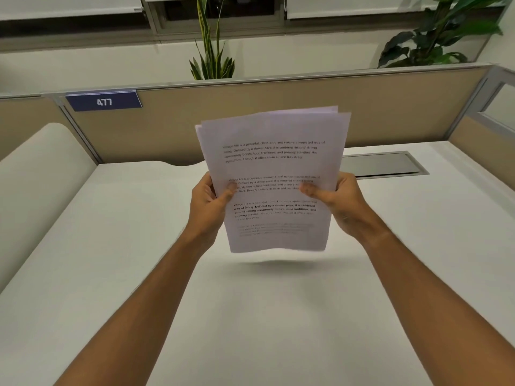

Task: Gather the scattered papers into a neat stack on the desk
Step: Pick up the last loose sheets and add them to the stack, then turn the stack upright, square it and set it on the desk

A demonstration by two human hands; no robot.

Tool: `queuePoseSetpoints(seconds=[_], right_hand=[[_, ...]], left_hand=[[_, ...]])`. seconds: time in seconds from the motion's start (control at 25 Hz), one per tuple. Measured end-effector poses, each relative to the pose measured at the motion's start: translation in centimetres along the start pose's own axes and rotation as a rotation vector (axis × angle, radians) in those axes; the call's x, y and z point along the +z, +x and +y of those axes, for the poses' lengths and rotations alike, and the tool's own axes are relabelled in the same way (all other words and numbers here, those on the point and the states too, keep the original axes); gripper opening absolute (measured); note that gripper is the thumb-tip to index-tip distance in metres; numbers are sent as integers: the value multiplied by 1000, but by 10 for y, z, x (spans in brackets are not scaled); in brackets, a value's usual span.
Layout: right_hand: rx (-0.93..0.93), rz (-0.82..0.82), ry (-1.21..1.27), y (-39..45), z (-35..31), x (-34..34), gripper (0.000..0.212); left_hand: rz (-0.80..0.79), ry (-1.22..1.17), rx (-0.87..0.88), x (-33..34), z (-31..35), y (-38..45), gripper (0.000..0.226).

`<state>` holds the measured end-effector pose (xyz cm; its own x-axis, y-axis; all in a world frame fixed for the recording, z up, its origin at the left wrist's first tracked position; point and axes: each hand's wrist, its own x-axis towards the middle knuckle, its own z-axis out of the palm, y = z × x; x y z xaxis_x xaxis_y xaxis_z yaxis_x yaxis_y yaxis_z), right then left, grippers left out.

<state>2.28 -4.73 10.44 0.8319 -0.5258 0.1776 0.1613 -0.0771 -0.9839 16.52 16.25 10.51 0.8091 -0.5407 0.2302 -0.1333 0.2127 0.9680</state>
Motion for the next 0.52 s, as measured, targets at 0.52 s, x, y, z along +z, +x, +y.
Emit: queuePoseSetpoints(seconds=[0.52], right_hand=[[43, 56, -92, 0, 22, 10, 18]], left_hand=[[94, 122, -63, 6, -17, -7, 22]])
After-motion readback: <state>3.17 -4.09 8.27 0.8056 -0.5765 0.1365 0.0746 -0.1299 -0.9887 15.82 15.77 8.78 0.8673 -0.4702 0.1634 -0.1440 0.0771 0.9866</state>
